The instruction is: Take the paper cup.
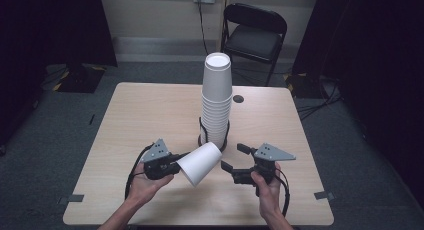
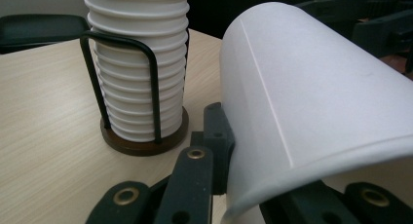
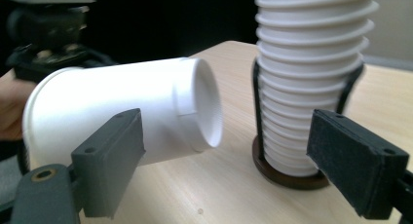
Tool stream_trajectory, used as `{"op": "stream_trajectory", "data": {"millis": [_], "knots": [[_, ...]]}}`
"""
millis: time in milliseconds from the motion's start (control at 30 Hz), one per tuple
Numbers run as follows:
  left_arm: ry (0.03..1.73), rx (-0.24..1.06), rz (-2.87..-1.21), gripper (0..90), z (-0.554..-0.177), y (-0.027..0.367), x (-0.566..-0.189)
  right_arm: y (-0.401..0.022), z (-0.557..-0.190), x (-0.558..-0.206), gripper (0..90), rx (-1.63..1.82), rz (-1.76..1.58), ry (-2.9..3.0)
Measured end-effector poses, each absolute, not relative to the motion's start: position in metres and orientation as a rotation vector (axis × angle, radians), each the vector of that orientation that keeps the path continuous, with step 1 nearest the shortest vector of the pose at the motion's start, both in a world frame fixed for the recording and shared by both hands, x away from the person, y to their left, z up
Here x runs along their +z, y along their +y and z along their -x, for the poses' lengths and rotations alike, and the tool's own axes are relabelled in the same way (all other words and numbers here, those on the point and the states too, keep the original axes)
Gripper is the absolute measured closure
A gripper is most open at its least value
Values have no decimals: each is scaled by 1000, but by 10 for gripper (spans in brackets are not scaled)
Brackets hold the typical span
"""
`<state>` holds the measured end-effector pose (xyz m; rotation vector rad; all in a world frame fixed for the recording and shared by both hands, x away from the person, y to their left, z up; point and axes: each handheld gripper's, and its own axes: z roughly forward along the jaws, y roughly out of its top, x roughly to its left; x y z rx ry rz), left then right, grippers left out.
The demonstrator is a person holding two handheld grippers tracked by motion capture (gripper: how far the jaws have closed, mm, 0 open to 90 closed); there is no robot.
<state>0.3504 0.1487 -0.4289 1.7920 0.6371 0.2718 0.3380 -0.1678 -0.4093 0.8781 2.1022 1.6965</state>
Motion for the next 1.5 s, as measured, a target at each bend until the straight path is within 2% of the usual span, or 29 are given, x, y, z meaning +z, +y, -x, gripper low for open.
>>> {"op": "stream_trajectory", "data": {"millis": [200,500,1167,1500], "knots": [[637,219,-1846,860,-353,156,-425,-158,-332,-410,130,1556,-627,2172],[641,214,-1924,861,-355,155,-423,-139,-320,-407,129,1313,-269,2175],[621,108,-2153,861,-360,131,-422,-114,-299,-419,132,960,87,2210],[613,102,-2191,862,-365,122,-413,-101,-294,-423,133,845,168,2170]]}}
